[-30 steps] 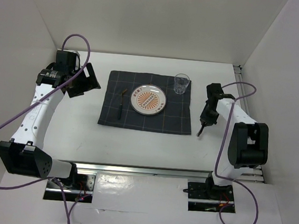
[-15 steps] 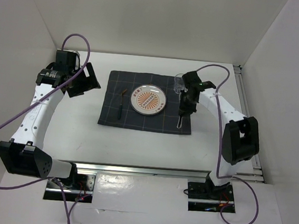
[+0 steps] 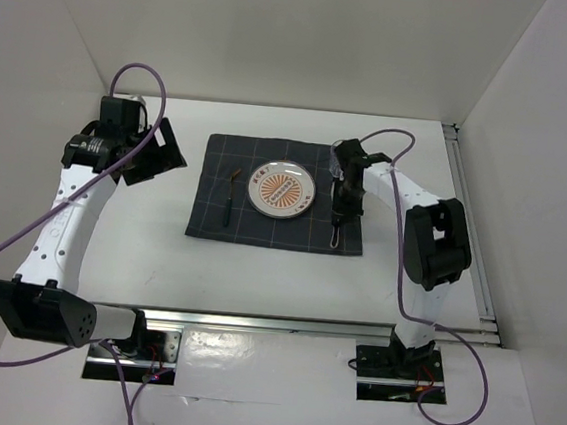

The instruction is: Set the dinner table for one person

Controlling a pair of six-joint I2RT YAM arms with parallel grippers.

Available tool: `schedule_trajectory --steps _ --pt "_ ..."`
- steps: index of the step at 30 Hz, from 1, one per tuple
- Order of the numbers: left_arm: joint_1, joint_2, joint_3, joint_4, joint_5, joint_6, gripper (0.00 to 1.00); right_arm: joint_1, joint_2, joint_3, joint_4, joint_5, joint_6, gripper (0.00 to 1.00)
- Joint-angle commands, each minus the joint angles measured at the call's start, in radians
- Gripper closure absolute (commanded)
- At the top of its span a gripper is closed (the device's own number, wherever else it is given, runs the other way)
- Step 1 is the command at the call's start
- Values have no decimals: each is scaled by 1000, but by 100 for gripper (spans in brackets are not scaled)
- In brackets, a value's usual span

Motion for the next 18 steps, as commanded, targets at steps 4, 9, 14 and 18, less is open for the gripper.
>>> schedule_trajectory --steps 4,9,14,18 --pt "-4 -22 -9 1 0 14 4 -24 76 63 55 12 -25 97" --pt "-4 -22 -9 1 0 14 4 -24 129 84 80 25 -25 96" --pt "-4 -22 0 1 -9 14 4 -34 129 75 98 25 -5 94" --pt "-4 -4 9 1 0 14 4 -34 129 95 98 25 5 94"
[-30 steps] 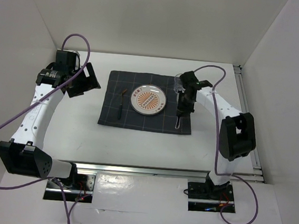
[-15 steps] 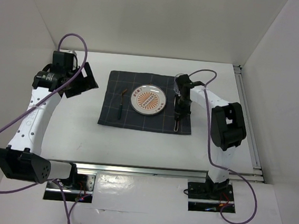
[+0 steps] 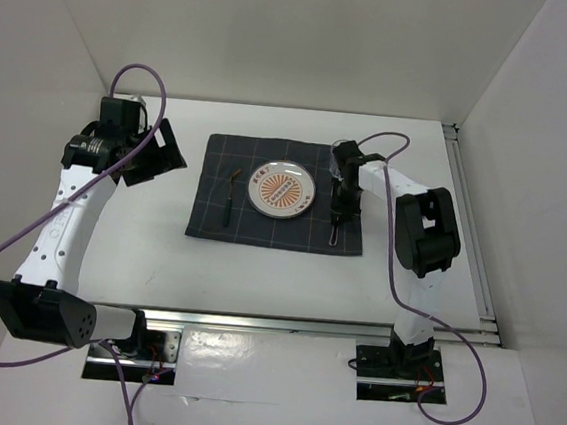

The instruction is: Set the dinner table for one person

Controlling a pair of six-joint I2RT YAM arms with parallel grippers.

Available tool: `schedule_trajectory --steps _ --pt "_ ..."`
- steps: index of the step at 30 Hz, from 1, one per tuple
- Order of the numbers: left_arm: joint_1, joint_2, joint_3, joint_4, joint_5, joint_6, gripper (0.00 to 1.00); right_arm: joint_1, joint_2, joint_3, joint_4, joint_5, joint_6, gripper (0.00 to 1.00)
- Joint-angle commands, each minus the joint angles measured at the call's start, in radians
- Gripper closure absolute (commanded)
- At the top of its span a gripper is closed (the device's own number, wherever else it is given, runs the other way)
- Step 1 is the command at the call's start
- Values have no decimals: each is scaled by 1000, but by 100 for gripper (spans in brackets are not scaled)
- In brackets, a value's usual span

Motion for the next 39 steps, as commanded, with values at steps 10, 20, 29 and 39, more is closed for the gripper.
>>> schedule_trajectory --steps 10,20,29,39 --pt "-4 14 30 5 18 14 4 -17 18 75 52 32 14 87" --pt "-4 24 21 15 18 23 4 4 -83 82 9 1 35 9" --pt "-4 60 87 12 24 43 5 -91 -321 113 -191 163 143 0" --pt "-4 91 154 12 37 63 5 -258 -596 -48 -201 242 178 0"
